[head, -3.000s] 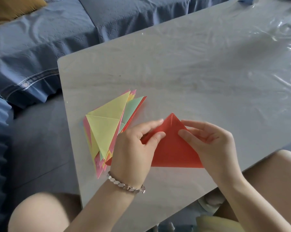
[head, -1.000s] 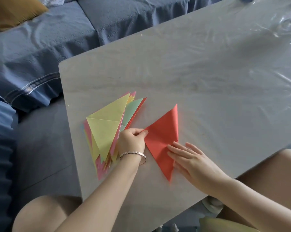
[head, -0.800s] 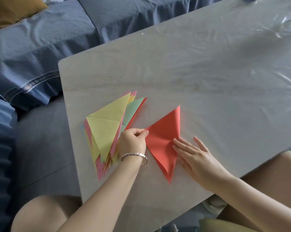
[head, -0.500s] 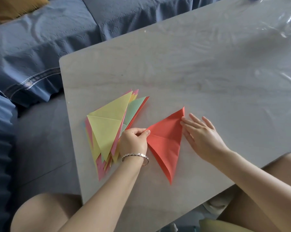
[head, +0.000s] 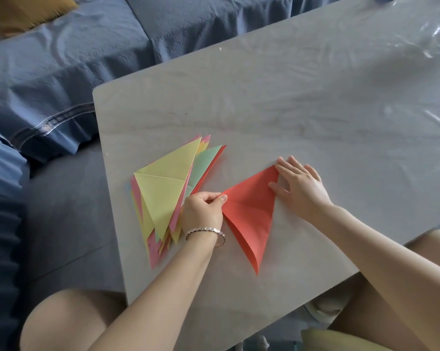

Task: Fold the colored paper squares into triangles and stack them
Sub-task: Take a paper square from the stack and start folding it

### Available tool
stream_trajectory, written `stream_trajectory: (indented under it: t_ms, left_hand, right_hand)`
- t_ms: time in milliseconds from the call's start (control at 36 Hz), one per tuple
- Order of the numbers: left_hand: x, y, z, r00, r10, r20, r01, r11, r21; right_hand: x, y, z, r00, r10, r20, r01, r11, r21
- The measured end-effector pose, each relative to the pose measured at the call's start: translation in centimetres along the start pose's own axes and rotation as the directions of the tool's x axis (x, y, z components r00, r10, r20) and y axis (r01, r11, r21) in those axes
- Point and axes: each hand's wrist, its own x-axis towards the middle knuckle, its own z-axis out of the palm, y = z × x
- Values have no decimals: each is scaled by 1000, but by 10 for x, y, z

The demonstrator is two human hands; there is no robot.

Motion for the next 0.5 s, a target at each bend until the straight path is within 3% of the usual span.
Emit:
stream_trajectory:
  t_ms: [500]
  left_hand:
    - [4,-1,0,1000,10,18,-10,1000,-17]
  right_hand:
    - [-54,-30,-11,929,-33,368,99,982,-163]
